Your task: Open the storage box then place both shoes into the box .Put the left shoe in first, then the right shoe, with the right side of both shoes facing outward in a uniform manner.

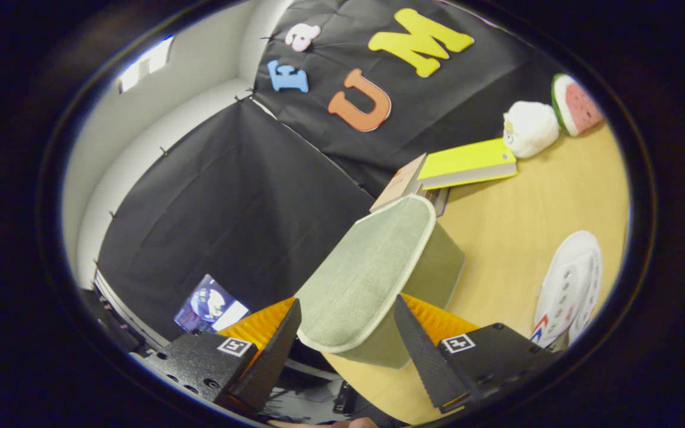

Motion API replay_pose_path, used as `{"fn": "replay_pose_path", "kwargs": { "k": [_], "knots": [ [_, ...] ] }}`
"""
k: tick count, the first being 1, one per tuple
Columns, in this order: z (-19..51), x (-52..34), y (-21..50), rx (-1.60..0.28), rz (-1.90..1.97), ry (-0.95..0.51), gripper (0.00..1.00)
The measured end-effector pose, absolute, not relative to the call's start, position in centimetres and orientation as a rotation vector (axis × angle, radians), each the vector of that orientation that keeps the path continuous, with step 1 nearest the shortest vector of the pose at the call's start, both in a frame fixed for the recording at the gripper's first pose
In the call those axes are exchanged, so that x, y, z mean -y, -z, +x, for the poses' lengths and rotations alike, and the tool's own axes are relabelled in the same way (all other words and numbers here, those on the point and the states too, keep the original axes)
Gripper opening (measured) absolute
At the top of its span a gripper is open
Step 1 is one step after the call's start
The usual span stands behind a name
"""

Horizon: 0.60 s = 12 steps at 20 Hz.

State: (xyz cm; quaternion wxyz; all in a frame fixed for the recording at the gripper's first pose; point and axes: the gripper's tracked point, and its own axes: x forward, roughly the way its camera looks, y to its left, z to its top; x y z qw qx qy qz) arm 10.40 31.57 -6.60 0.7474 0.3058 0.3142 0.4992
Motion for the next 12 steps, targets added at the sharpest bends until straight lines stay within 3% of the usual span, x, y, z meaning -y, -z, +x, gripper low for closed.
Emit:
{"fn": "replay_pose_path", "kwargs": {
  "k": [9,12],
  "knots": [
    [12.6,-33.6,7.4,-0.837,0.842,-1.12,0.97],
    [13.0,-33.2,7.8,-0.829,0.806,-1.092,0.68]
  ]
}}
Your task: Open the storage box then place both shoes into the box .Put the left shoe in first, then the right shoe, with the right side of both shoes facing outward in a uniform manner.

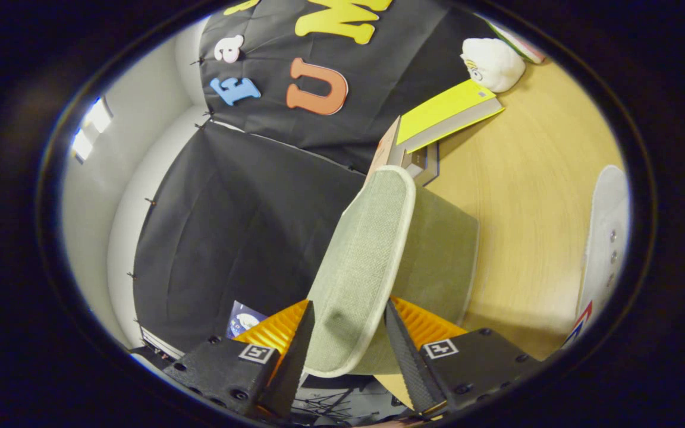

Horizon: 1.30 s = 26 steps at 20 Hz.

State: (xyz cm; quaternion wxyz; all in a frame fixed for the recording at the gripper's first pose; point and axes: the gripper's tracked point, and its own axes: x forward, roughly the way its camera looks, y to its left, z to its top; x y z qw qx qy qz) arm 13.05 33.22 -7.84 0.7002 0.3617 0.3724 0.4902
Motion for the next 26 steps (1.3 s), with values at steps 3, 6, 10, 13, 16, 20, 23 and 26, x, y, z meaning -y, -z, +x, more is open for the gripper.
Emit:
{"fn": "replay_pose_path", "kwargs": {
  "k": [3,6,10,13,16,20,23,26],
  "knots": [
    [13.2,-32.7,6.8,-0.805,0.79,-1.086,0.39],
    [12.7,-32.5,4.9,-0.795,0.793,-1.076,0.17],
    [12.2,-33.3,2.5,-0.77,0.755,-1.051,0.05],
    [11.3,-33.9,-1.3,-0.722,0.752,-1.064,0.05],
    [10.3,-35.8,-4.0,-0.694,0.695,-1.065,0.05],
    [9.2,-40.5,-7.4,-0.678,0.62,-1.073,0.05],
    [7.9,-44.7,-9.7,-0.655,0.549,-1.094,0.05],
    [7.2,-49.0,-11.0,-0.653,0.484,-1.103,0.05]
  ]
}}
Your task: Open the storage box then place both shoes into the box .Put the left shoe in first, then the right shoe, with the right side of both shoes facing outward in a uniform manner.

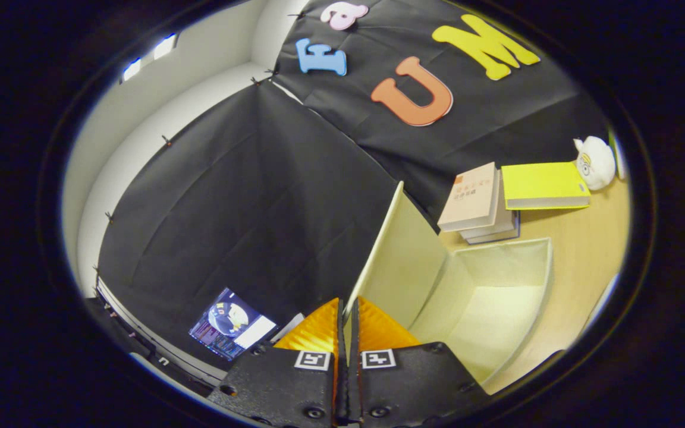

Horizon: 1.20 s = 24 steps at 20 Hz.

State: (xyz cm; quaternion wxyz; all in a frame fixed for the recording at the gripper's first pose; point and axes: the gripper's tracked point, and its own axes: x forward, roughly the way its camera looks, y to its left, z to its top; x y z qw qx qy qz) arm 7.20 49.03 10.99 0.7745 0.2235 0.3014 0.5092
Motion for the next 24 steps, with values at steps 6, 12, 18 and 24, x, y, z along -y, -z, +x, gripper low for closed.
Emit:
{"fn": "replay_pose_path", "kwargs": {
  "k": [6,12,18,24],
  "knots": [
    [7.7,-55.8,-10.6,-0.637,0.348,-1.062,0.15],
    [8.3,-57.9,-9.2,-0.595,0.293,-1.022,0.78],
    [9.0,-54.0,-9.6,-0.434,0.186,-0.906,0.94],
    [9.0,-45.7,-10.0,-0.282,0.1,-0.744,0.94]
  ]
}}
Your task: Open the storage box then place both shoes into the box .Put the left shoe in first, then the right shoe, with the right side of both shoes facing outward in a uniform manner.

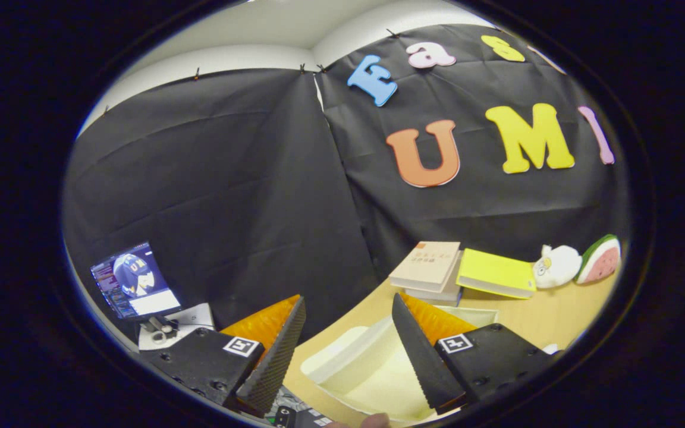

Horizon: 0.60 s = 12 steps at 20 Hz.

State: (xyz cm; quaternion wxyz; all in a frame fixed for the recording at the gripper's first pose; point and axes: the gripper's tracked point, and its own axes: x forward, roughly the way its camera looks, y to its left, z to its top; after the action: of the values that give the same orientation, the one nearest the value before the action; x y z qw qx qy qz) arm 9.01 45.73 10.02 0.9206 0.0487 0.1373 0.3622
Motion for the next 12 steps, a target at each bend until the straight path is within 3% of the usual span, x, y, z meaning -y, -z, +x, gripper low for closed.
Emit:
{"fn": "replay_pose_path", "kwargs": {
  "k": [12],
  "knots": [
    [9.5,-21.2,-4.4,-0.24,-0.034,-0.35,0.98]
  ]
}}
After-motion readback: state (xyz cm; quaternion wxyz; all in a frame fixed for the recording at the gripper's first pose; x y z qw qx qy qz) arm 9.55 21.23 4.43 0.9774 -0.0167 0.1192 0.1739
